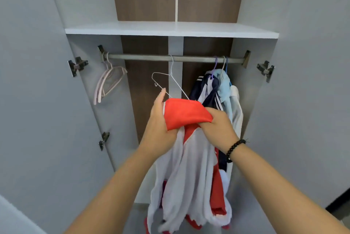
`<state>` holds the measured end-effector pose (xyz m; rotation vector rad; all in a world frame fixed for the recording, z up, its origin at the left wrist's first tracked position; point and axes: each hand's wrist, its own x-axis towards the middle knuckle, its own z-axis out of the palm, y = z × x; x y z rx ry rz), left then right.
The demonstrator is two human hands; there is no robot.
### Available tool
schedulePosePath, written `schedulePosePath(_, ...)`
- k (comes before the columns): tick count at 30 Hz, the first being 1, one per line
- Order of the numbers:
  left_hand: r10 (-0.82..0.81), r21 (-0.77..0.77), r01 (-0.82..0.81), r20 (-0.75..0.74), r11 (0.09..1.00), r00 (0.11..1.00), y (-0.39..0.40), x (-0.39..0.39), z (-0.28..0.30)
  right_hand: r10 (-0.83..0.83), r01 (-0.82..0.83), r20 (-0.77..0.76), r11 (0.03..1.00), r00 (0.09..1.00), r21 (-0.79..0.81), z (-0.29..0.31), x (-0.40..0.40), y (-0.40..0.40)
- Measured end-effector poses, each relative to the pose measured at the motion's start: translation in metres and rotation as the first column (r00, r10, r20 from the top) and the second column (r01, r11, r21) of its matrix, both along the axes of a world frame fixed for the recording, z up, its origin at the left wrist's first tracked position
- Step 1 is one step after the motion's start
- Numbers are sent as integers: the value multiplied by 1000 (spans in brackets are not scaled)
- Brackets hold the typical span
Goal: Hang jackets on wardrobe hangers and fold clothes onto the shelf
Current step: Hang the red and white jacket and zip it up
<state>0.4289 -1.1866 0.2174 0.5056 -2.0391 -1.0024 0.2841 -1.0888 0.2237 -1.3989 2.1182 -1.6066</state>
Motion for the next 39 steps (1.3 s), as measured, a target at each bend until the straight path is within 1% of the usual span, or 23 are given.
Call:
schedulePosePath(2,-69,-99,73,45,992,997,-19,-10,-5,-2,1,20,1000,1000,26,-7,-12,-18)
schedulePosePath(3,-89,-106,100,106,989,990,-30,-13,-9,-8,6,35,999,999,38,-10,-18,-26)
schedulePosePath(4,-125,-49,134,161,990,979,-43,-17,-13,-10,8,44,998,999,61,-12,-25,-35)
schedulePosePath(5,-189,40,185,188,982,964,-55,-21,-15,-7,3,48,996,999,87,-14,-30,-43)
schedulePosePath(7,-279,186,245,190,952,941,-81,-28,-21,3,-7,35,991,999,133,-19,-38,-60)
schedulePosePath(10,-311,343,236,184,909,932,-117,-36,-22,-4,0,21,987,1000,160,-30,-45,-89)
schedulePosePath(12,-313,393,219,192,893,930,-137,-41,-22,-25,11,78,984,997,176,-38,-47,-109)
schedulePosePath(14,-272,369,193,174,909,947,-153,-44,-19,-32,-3,196,984,980,177,-44,-48,-126)
schedulePosePath(16,-272,352,207,146,913,951,-168,-45,-17,-1,-55,318,984,948,168,-47,-46,-140)
schedulePosePath(17,-292,324,230,155,918,944,-176,-46,-17,12,-79,369,983,929,168,-50,-46,-146)
schedulePosePath(19,-296,241,242,220,940,930,-190,-49,-19,21,-104,413,978,910,181,-56,-47,-158)
schedulePosePath(21,-250,204,198,272,959,929,-203,-52,-20,60,-153,388,965,920,212,-60,-53,-168)
schedulePosePath(24,-193,162,148,314,976,929,-224,-56,-19,165,-276,322,900,932,339,-57,-70,-186)
schedulePosePath(26,-175,139,135,336,981,926,-241,-59,-19,191,-306,306,868,933,391,-52,-85,-203)
schedulePosePath(27,-165,145,120,357,982,919,-248,-60,-19,179,-289,293,872,939,394,-50,-94,-213)
schedulePosePath(29,-122,147,69,389,987,913,-263,-63,-20,111,-189,226,913,968,361,-43,-113,-235)
schedulePosePath(31,-28,113,-18,398,993,917,-275,-66,-22,15,-55,127,946,992,321,-37,-138,-261)
schedulePosePath(34,111,89,-155,370,984,922,-292,-71,-18,-118,98,64,961,991,258,-29,-173,-300)
schedulePosePath(36,179,119,-233,347,965,921,-305,-76,-14,-194,188,-11,930,981,315,-30,-195,-329)
schedulePosePath(37,216,155,-279,331,948,918,-311,-79,-12,-209,201,-17,914,978,352,-35,-207,-343)
schedulePosePath(39,289,294,-371,287,881,913,-321,-84,-7,-167,140,27,894,986,426,-38,-220,-368)
